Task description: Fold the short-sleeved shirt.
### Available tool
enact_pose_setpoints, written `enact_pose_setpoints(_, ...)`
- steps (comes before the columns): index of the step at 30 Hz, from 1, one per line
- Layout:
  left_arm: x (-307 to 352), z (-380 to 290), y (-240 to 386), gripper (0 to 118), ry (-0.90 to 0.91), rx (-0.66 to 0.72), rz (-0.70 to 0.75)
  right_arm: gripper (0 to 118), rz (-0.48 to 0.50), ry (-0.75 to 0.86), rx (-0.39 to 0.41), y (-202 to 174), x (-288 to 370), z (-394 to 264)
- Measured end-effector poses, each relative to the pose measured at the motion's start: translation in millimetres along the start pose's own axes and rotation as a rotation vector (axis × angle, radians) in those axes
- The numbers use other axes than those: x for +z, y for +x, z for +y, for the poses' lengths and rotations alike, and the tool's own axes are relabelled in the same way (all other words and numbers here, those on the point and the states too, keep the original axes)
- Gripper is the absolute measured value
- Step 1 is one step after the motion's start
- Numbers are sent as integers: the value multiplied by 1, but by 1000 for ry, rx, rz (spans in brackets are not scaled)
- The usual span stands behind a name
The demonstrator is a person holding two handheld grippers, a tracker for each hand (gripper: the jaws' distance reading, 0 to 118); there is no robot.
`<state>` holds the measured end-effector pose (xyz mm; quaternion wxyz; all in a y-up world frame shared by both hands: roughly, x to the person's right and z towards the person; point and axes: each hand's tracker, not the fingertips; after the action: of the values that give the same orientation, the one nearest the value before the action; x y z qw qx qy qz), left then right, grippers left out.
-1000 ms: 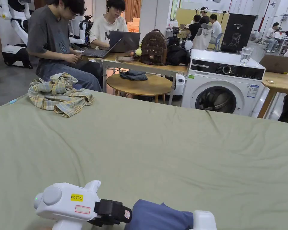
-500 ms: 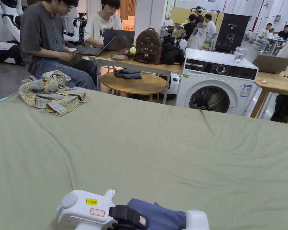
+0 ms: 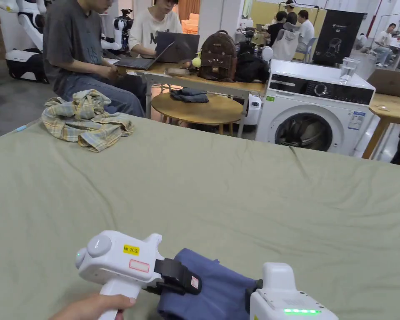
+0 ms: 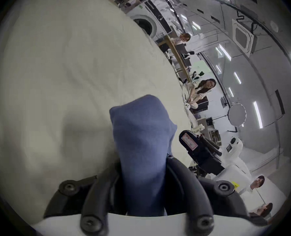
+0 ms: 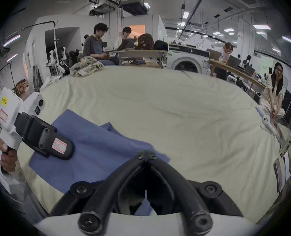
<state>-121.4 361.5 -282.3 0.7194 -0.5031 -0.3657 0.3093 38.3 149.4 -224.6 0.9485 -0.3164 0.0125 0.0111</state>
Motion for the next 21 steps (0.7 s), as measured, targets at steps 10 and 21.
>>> enact_pose_setpoints(10,101,18,-16,19,161,-28,242,0,69,73,71,-71,-14,43)
enact_pose_setpoints(21,211,67,-98,19,214,117,453,0,186,68,142,-156,-31,64)
